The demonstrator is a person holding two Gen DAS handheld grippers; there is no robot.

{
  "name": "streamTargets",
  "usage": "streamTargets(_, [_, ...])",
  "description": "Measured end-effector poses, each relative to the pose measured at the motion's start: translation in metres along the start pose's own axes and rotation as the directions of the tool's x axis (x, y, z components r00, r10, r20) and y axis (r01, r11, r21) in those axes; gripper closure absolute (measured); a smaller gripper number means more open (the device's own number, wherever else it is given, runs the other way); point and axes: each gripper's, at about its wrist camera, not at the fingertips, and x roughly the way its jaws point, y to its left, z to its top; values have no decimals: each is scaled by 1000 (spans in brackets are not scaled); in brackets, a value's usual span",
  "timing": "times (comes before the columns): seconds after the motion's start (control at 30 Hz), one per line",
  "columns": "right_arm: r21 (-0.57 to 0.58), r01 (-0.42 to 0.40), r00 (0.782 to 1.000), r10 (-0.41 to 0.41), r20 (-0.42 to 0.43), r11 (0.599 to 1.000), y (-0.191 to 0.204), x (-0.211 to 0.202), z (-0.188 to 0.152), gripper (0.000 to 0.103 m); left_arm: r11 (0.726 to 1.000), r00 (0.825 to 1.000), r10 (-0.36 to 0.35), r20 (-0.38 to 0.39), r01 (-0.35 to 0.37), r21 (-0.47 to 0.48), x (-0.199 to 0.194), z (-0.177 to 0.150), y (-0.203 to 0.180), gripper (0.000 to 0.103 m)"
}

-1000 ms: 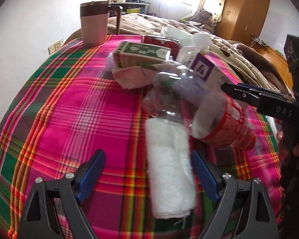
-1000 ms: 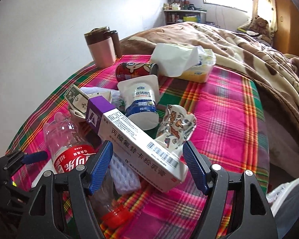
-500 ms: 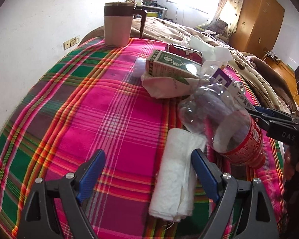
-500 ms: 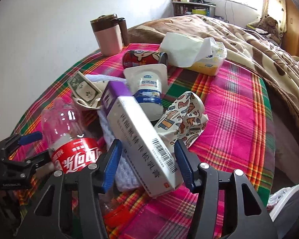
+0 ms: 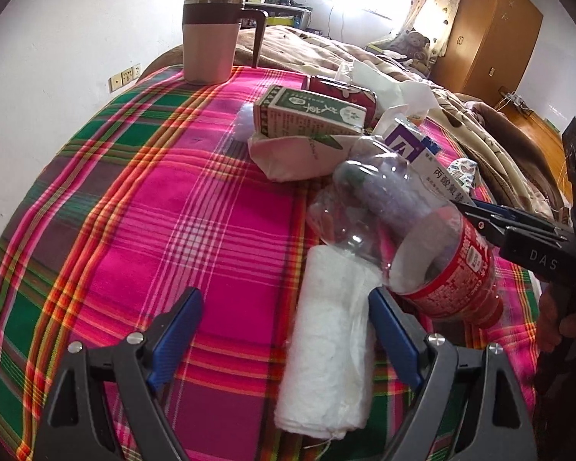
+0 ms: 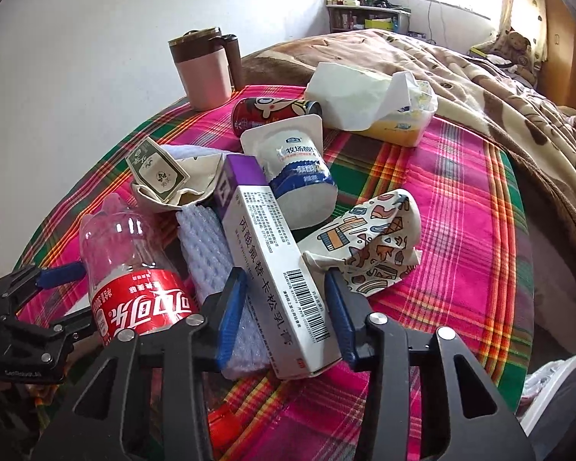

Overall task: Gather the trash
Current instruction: 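Grasp the white medicine box with the right gripper while the left gripper grasps the white towel roll, then carry the box and towel roll over the wastebasket and open both grippers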

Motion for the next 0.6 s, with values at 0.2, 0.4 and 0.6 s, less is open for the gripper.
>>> streamTargets(0.2, [30, 9, 1000, -10, 24, 999, -2, -10, -6, 80, 999, 999, -39, -5, 39, 13, -5, -4, -7, 39])
streamTargets(0.4, [43, 4, 998, -6, 56, 999, -3, -24, -13, 81, 996, 996, -87, -2, 87, 4, -11, -9, -11, 68])
streamTargets(0.6, [71, -3, 996, -3, 86, 997, -4, -36, -21, 81, 997, 996, -78, 31, 78, -11, -21, -12, -9, 77])
